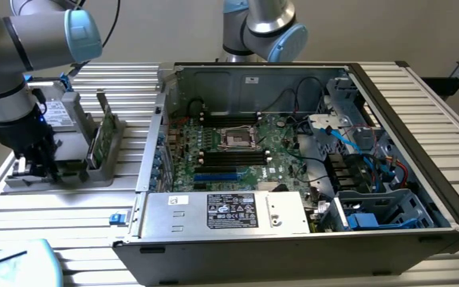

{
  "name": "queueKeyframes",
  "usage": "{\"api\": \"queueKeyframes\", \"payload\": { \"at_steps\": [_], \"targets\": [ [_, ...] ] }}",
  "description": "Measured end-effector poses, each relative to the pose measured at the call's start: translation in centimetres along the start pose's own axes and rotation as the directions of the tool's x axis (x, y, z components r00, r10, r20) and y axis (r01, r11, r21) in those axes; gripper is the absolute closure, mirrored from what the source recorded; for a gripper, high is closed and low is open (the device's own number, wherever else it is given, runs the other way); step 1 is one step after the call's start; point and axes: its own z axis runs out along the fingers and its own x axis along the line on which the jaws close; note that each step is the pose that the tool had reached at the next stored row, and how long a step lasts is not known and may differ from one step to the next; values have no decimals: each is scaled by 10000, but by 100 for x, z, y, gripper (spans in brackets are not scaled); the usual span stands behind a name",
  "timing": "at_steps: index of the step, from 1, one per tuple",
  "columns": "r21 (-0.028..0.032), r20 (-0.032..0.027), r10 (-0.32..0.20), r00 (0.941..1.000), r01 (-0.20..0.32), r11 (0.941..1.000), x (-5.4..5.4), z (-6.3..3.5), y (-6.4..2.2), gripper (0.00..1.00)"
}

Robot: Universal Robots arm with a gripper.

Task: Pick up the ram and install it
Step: 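Pick up the ram and move it above insertion slot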

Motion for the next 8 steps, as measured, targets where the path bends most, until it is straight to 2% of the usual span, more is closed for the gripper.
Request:
{"api": "queueKeyframes", "payload": {
  "at_steps": [1,2,3,6,8],
  "targets": [
    [-4,-1,22,10000,-22,10000,1,0,0,76],
    [-7,3,49,10000,-49,10000,0,2,0,76],
    [-11,4,75,10000,-75,10000,0,2,0,82],
    [-22,10,162,9999,-162,9999,0,5,0,82],
    [-28,14,221,9998,-221,9998,0,7,-1,86]
  ]
}}
